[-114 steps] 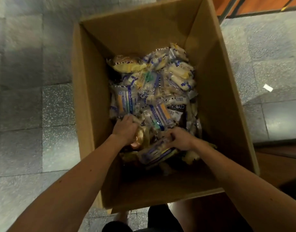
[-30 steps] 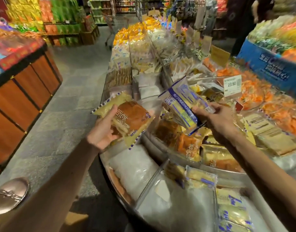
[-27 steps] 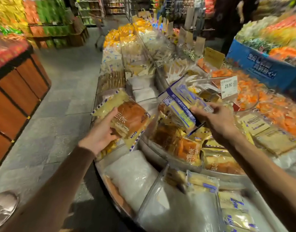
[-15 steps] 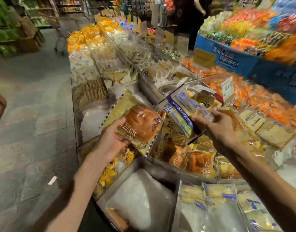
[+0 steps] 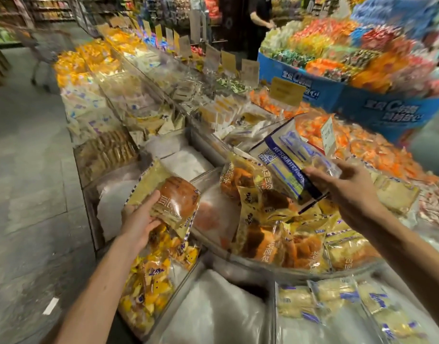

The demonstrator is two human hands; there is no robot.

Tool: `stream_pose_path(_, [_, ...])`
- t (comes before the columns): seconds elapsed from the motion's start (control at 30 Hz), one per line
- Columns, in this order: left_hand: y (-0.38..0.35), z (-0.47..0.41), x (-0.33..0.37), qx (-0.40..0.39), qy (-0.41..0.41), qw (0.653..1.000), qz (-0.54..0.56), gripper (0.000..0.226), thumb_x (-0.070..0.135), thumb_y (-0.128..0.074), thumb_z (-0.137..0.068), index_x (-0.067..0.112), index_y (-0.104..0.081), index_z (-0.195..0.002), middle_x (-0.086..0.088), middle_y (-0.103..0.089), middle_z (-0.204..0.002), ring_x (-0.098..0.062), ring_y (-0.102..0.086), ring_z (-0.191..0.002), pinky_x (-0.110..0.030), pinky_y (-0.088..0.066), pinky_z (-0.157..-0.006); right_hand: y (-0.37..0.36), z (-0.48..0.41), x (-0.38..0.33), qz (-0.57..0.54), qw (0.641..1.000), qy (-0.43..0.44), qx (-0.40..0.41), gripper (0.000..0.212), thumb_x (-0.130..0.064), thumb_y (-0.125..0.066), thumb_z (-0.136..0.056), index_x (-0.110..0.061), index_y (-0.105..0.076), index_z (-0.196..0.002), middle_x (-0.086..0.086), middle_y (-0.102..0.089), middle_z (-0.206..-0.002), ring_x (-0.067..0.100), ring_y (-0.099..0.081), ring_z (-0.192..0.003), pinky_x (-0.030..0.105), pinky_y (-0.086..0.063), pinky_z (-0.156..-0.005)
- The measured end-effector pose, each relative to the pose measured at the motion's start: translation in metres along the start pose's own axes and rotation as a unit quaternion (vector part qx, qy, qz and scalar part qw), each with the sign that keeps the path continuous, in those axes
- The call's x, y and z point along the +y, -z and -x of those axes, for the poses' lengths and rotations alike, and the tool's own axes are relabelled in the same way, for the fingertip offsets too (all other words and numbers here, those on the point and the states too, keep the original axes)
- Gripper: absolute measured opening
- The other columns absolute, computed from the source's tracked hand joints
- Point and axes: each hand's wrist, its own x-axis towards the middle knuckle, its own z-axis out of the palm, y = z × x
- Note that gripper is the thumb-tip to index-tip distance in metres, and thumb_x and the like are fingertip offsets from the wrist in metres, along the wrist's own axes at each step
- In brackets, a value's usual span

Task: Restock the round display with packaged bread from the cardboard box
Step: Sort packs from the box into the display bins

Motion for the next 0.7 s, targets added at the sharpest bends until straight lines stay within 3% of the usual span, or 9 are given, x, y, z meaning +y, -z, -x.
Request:
stream_pose_path(0.13, [-0.028, -0.019, -0.014, -0.033, 0.029, 0.999, -0.02, 0.063, 0.028, -0.083, -0.074, -0.001, -0.054, -0.121, -0.014, -0.065, -0.122, -0.028, -0.063, -0.112, -0.05, -0.051, -0.098, 0.001, 0.005, -0.004, 0.018, 1.0, -0.006, 0.019, 0.085, -0.038, -0.083, -0.055, -0.001, -0.061, -0.127, 0.014, -0.065, -0.128, 0.025, -0.068, -0.109, 0.053, -0.05, -0.1])
stream_pose_path(0.27, [-0.06, -0.041, -0.019, -0.098, 0.039, 0.994, -0.013, 0.08, 0.024, -0.086, -0.069, 0.005, -0.042, -0.134, -0.013, -0.057, -0.129, -0.026, -0.06, -0.116, -0.05, -0.049, -0.1, 0.007, 0.009, -0.008, 0.016, 0.999, -0.002, 0.03, 0.102, -0.044, -0.091, -0.049, 0.002, -0.056, -0.133, 0.014, -0.065, -0.13, 0.025, -0.069, -0.108, 0.057, -0.05, -0.099])
stream_pose_path(0.33, [-0.074, -0.049, -0.025, -0.111, 0.022, 0.991, -0.067, 0.087, 0.021, -0.087, -0.068, 0.008, -0.04, -0.139, -0.01, -0.053, -0.133, -0.025, -0.06, -0.115, -0.044, -0.052, -0.094, 0.009, 0.011, -0.01, 0.02, 0.999, -0.003, 0.037, 0.089, -0.032, -0.086, -0.057, 0.004, -0.056, -0.133, 0.014, -0.066, -0.127, 0.023, -0.071, -0.103, 0.054, -0.053, -0.097])
stream_pose_path(0.4, [-0.082, -0.055, -0.033, -0.072, -0.065, 0.973, -0.21, 0.094, 0.011, -0.085, -0.074, 0.024, -0.03, -0.148, -0.011, -0.044, -0.144, -0.028, -0.053, -0.123, -0.046, -0.049, -0.1, 0.011, 0.011, -0.01, 0.034, 0.998, 0.0, 0.046, 0.077, -0.025, -0.078, -0.063, 0.003, -0.058, -0.131, 0.013, -0.068, -0.124, 0.02, -0.072, -0.098, 0.049, -0.056, -0.093])
stream_pose_path(0.47, [-0.086, -0.057, -0.035, -0.045, -0.174, 0.912, -0.368, 0.108, 0.002, -0.082, -0.075, 0.034, -0.016, -0.154, -0.013, -0.027, -0.158, -0.031, -0.033, -0.142, -0.051, -0.036, -0.114, 0.012, 0.01, -0.008, 0.045, 0.998, 0.008, 0.054, 0.071, -0.025, -0.077, -0.064, 0.001, -0.06, -0.128, 0.011, -0.069, -0.122, 0.02, -0.072, -0.098, 0.046, -0.057, -0.091])
stream_pose_path(0.57, [-0.09, -0.066, -0.025, -0.107, -0.313, 0.736, -0.591, 0.107, 0.01, -0.083, -0.072, 0.031, -0.02, -0.156, -0.007, -0.017, -0.163, -0.027, -0.015, -0.147, -0.052, -0.024, -0.118, 0.013, 0.011, -0.006, 0.046, 0.998, 0.007, 0.051, 0.057, -0.021, -0.077, -0.066, -0.002, -0.066, -0.118, 0.009, -0.072, -0.116, 0.022, -0.073, -0.098, 0.038, -0.06, -0.085])
stream_pose_path(0.63, [-0.098, -0.066, -0.015, -0.229, -0.285, 0.673, -0.643, 0.102, 0.014, -0.08, -0.072, 0.031, -0.024, -0.155, -0.006, -0.012, -0.164, -0.025, -0.013, -0.149, -0.049, -0.021, -0.12, 0.012, 0.011, -0.005, 0.042, 0.998, 0.005, 0.047, 0.05, -0.017, -0.076, -0.068, -0.003, -0.067, -0.115, 0.008, -0.072, -0.115, 0.019, -0.073, -0.097, 0.033, -0.061, -0.082])
stream_pose_path(0.7, [-0.107, -0.059, -0.011, -0.295, -0.229, 0.629, -0.681, 0.092, 0.023, -0.08, -0.074, 0.028, -0.031, -0.152, -0.014, -0.019, -0.16, -0.032, -0.024, -0.146, -0.046, -0.029, -0.117, 0.013, 0.012, -0.005, 0.046, 0.998, 0.007, 0.045, 0.041, -0.018, -0.076, -0.067, -0.011, -0.069, -0.106, 0.002, -0.074, -0.108, 0.015, -0.073, -0.093, 0.028, -0.06, -0.079])
